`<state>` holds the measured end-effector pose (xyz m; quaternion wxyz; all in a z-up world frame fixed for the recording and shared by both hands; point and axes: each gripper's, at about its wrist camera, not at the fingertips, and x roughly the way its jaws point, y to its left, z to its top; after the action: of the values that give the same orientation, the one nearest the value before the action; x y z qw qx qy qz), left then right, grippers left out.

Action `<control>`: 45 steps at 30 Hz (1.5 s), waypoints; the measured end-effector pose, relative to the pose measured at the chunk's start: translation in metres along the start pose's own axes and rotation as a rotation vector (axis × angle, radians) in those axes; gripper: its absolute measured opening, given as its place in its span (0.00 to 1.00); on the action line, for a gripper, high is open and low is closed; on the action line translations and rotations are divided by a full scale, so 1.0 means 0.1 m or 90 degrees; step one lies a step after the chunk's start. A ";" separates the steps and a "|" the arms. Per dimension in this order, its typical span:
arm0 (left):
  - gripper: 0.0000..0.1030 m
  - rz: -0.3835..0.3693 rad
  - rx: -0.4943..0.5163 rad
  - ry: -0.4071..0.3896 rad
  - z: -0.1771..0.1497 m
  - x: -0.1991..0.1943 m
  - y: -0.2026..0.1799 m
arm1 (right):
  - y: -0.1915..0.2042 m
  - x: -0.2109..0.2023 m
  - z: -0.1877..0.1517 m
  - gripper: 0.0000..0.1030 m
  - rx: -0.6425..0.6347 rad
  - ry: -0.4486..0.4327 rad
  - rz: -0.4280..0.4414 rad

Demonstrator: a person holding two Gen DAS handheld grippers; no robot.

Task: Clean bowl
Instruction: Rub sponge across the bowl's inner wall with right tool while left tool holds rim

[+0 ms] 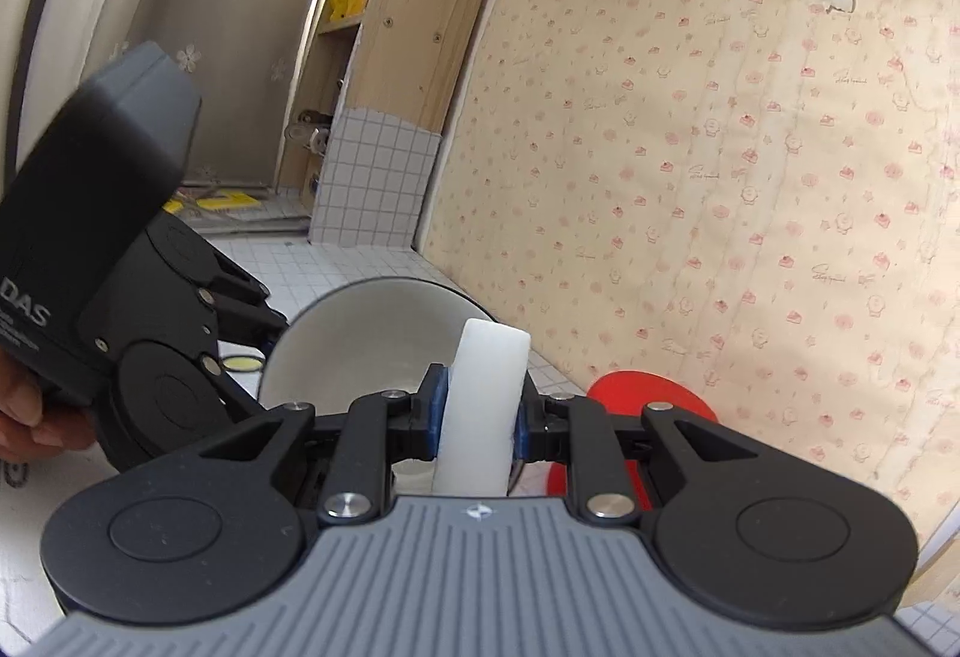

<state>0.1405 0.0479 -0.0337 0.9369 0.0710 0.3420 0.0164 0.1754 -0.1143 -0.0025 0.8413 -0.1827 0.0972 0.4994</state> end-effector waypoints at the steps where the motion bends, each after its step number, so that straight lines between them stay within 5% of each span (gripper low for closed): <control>1: 0.52 -0.003 0.000 -0.001 0.00 0.00 0.01 | 0.00 0.00 0.00 0.23 0.000 -0.001 0.003; 11: 0.49 0.006 0.039 -0.011 -0.02 -0.03 0.04 | 0.04 -0.01 0.01 0.20 -0.004 -0.008 0.029; 18: 0.49 0.035 0.034 -0.008 0.00 0.00 -0.12 | -0.01 0.01 -0.02 0.21 -0.025 0.011 -0.032; 26: 0.49 0.051 0.042 -0.005 -0.02 -0.06 -0.04 | 0.04 0.14 -0.08 0.21 -0.012 0.075 0.038; 35: 0.49 0.054 0.046 -0.003 -0.02 -0.06 -0.01 | 0.01 0.03 -0.01 0.20 -0.008 0.015 0.011; 43: 0.49 0.043 0.032 -0.003 0.01 -0.05 -0.02 | -0.02 0.17 -0.11 0.20 -0.016 0.091 0.013; 45: 0.57 0.046 0.019 -0.003 0.01 -0.03 -0.03 | 0.00 0.20 -0.14 0.20 -0.020 0.110 0.025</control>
<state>0.1384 0.0443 -0.0315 0.9353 0.0970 0.3372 0.0447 0.1854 -0.1037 -0.0222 0.8170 -0.2366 0.1652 0.4993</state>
